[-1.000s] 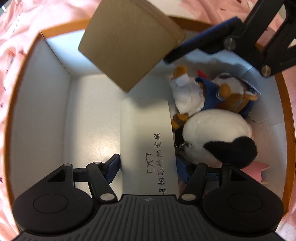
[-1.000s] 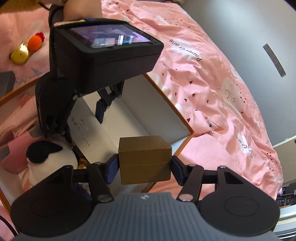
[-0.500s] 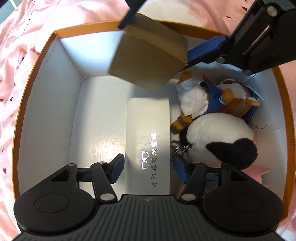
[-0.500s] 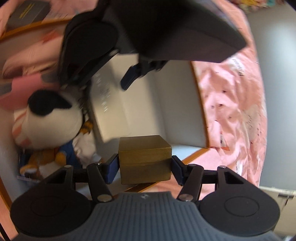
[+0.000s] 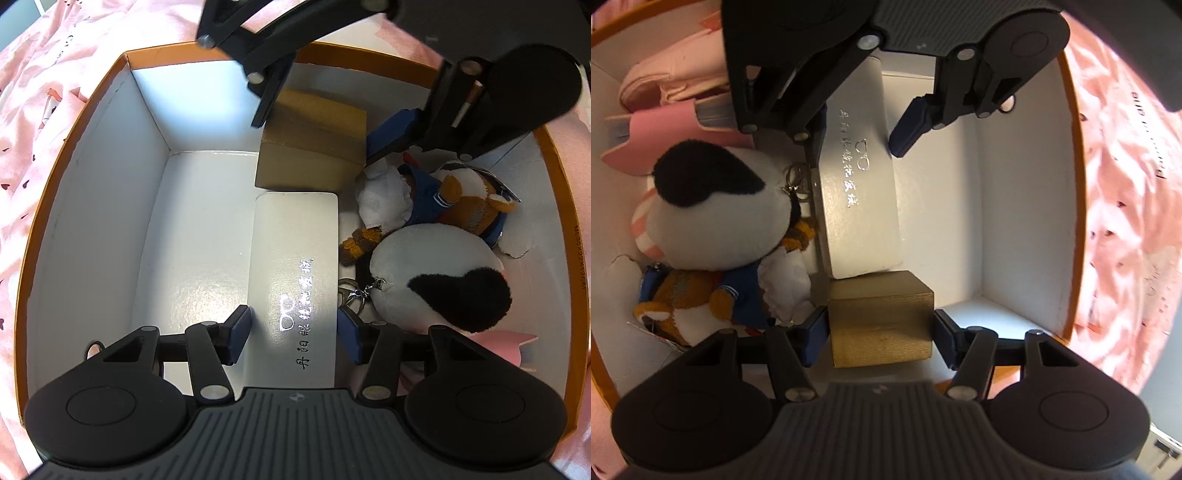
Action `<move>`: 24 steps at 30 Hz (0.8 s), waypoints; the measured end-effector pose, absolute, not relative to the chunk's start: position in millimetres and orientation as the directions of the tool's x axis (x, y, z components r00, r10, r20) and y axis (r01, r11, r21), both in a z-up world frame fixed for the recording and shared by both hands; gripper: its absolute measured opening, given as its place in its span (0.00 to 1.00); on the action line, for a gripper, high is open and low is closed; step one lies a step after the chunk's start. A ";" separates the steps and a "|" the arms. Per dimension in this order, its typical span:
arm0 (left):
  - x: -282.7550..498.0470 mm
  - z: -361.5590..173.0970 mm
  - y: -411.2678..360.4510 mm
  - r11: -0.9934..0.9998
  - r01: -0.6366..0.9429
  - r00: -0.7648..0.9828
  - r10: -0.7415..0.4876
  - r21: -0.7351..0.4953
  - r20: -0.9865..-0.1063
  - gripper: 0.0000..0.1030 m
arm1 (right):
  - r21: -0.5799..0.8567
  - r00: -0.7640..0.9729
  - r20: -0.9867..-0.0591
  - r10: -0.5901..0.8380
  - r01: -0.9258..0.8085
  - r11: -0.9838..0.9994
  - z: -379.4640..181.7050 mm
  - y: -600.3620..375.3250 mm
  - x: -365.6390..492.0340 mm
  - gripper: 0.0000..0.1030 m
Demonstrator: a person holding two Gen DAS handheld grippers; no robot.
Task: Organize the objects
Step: 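Lower both items into the orange box and open both grippers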
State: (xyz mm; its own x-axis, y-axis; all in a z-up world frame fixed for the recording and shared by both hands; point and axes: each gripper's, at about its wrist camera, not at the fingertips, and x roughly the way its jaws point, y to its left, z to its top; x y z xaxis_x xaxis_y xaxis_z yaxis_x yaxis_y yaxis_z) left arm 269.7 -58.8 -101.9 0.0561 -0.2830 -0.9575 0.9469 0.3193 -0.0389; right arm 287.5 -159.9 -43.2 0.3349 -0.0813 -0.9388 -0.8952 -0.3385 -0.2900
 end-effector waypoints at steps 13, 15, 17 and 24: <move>273.7 -98.8 -33.1 0.315 0.948 0.045 -0.284 -0.049 -0.958 0.58 | -0.146 0.181 -0.978 -0.107 -0.950 -0.277 -42.3 -158.4 315.0 0.60; 274.4 -100.3 -30.2 0.310 0.951 0.060 -0.249 -0.020 -0.967 0.58 | -0.148 0.183 -0.978 -0.106 -0.951 -0.272 -40.5 -160.5 315.3 0.60; 274.3 -101.0 -27.9 0.305 0.952 0.057 -0.239 -0.020 -0.969 0.59 | -0.154 0.189 -0.976 -0.108 -0.951 -0.268 -40.1 -162.2 316.1 0.59; 266.8 -100.2 -24.2 0.269 0.963 0.046 -0.242 -0.021 -0.969 0.43 | -0.156 0.185 -0.979 -0.085 -0.950 -0.269 -35.7 -165.5 314.5 0.59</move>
State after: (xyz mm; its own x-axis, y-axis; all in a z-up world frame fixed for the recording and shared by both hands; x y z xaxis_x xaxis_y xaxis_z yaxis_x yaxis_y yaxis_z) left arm 266.8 -24.2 -100.2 0.0461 -0.2419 -0.9692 0.9629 0.2689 -0.0213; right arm 314.5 -165.5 -35.7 0.1853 -0.0853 -0.9790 -0.9504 -0.2690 -0.1564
